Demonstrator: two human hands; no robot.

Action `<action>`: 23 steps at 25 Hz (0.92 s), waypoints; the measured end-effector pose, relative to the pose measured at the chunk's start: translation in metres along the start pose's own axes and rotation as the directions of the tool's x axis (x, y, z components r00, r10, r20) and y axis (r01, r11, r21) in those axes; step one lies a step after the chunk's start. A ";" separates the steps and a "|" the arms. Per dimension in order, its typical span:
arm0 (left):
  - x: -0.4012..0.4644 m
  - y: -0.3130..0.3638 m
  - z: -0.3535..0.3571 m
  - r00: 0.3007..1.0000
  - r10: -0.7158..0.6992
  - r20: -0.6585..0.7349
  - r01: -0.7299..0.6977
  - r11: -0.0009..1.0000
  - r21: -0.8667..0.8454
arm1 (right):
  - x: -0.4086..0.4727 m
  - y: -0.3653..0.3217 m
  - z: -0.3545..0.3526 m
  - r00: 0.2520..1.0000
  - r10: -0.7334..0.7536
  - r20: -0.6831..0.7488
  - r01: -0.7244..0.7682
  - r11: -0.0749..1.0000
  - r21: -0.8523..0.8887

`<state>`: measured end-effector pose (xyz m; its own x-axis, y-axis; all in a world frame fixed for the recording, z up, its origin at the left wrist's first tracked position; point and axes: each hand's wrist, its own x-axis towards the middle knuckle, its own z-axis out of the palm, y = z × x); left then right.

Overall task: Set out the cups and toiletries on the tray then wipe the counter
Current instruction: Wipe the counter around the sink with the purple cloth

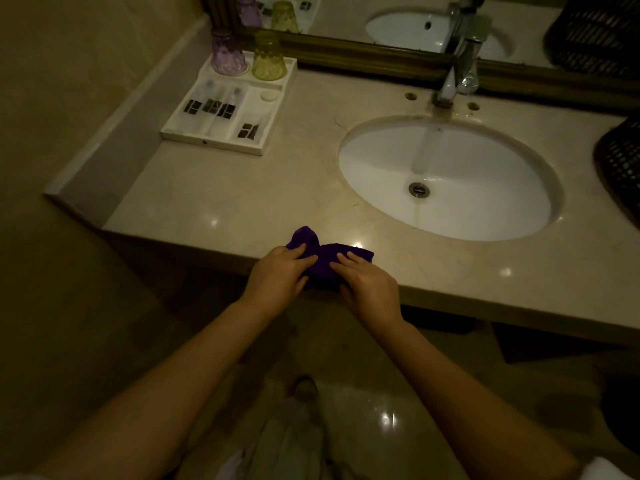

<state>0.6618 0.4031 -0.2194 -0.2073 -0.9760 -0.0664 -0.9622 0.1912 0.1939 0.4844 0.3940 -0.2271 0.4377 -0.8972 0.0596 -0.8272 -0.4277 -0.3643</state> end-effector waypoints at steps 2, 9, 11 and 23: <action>-0.009 0.006 0.000 1.000 0.001 -0.010 -0.001 1.000 0.003 | -0.009 -0.001 -0.002 1.000 -0.017 -0.013 0.016 0.999 -0.037; -0.047 0.039 -0.013 0.996 0.072 0.058 -0.067 0.994 -0.083 | -0.064 -0.006 -0.021 0.998 0.055 0.007 -0.055 0.998 -0.008; -0.054 0.054 -0.022 0.992 0.118 0.044 -0.114 0.989 -0.089 | -0.079 -0.005 -0.033 0.995 0.103 0.005 -0.103 0.995 0.013; -0.040 0.198 -0.083 0.883 0.468 0.042 -0.462 0.880 -0.107 | -0.188 0.051 -0.155 0.930 0.360 -0.070 -0.349 0.928 0.132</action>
<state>0.4941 0.4716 -0.0975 -0.6409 -0.7676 -0.0090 -0.7326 0.6081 0.3058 0.3049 0.5241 -0.1129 0.0851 -0.9963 -0.0107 -0.8738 -0.0695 -0.4813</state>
